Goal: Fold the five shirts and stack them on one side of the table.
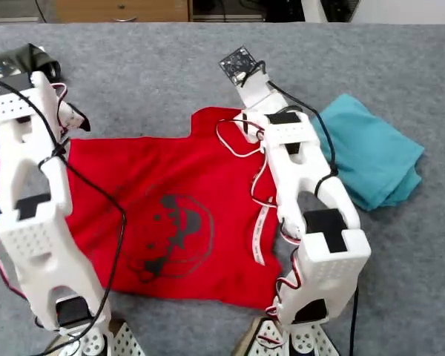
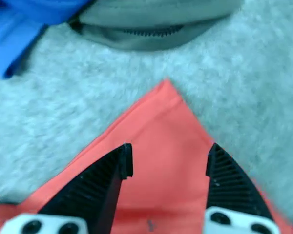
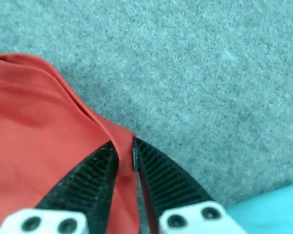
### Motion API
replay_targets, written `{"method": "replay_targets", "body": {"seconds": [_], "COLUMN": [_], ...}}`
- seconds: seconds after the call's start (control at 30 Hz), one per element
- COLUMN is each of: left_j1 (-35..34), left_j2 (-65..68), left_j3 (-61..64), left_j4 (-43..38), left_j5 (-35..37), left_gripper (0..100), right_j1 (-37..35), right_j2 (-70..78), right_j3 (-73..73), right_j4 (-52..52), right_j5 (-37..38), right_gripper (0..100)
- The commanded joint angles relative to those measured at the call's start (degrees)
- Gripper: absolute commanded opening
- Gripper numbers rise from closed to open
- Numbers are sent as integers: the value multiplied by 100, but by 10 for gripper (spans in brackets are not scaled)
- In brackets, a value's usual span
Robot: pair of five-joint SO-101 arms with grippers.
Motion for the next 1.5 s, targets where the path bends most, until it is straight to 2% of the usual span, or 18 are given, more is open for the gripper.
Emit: {"method": "replay_targets", "body": {"seconds": [0.0,0.1,0.27,0.5,0.8,1.03,1.33,1.47], "left_j1": [9,9,-9,9,53,9,0,0], "left_j2": [690,1358,2123,2255,2396,3081,3240,3240], "left_j3": [-1037,-1653,-2804,-3930,-3727,-3763,-3771,-3771], "left_j4": [185,360,422,932,897,853,853,853], "left_j5": [114,114,132,360,369,378,695,695], "left_gripper": [221,170,164,164,164,163,160,94], "right_j1": [92,92,92,92,13,13,13,13], "right_j2": [-22,-13,-13,-13,-13,-13,-13,-13], "right_j3": [-48,-48,-48,-48,-40,-40,-40,-40], "right_j4": [-141,-176,-176,-176,-176,-176,-176,-176], "right_j5": [-9,-9,-9,-9,-9,-9,-9,-9], "right_gripper": [5,5,5,5,5,5,5,5]}}
